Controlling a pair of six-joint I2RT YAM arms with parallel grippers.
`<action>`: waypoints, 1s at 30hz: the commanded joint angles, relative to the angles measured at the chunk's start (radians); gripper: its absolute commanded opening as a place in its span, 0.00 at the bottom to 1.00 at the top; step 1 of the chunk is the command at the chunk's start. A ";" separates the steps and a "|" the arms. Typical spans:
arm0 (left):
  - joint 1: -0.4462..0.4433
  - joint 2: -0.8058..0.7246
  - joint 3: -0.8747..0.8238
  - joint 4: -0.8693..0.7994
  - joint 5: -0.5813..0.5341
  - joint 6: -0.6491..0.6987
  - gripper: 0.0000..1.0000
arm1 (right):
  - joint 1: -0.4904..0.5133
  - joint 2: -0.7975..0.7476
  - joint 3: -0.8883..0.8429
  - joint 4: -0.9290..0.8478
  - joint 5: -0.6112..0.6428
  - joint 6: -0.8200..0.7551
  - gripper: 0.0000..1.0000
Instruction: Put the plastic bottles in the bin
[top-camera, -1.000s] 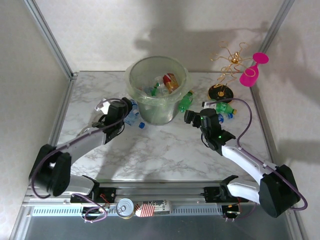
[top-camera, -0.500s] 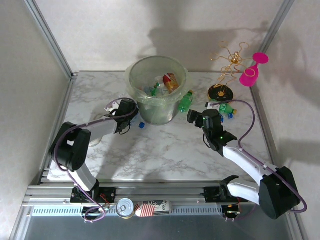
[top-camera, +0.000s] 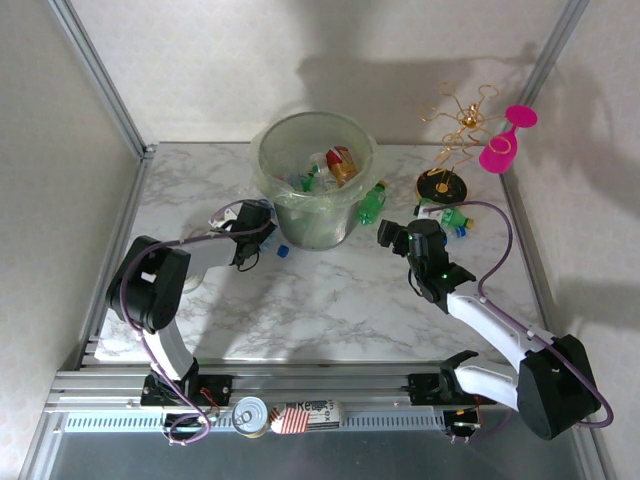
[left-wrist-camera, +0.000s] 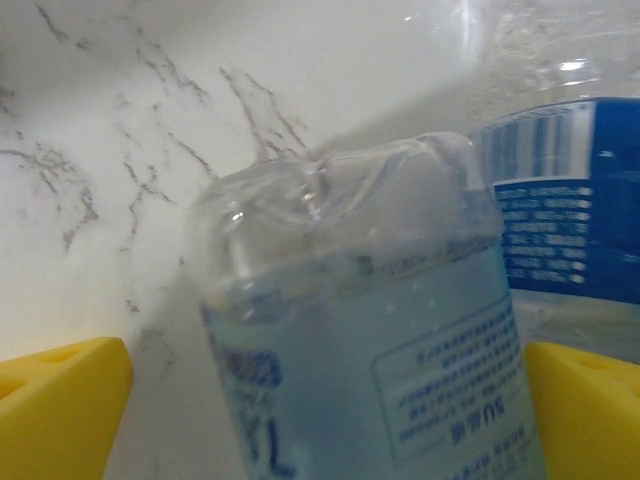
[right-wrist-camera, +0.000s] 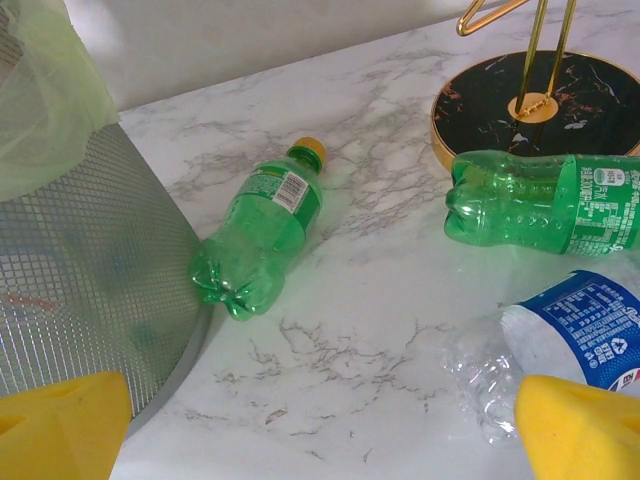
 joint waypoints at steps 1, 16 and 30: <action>0.015 0.029 0.010 -0.003 0.006 -0.010 0.95 | -0.009 -0.018 -0.021 0.023 0.002 0.017 0.99; 0.014 -0.045 -0.070 0.051 -0.028 -0.007 0.64 | -0.015 -0.028 -0.025 0.016 -0.002 0.024 0.99; 0.015 -0.456 -0.132 0.127 -0.127 0.211 0.58 | -0.018 -0.033 -0.056 0.112 -0.115 0.022 0.99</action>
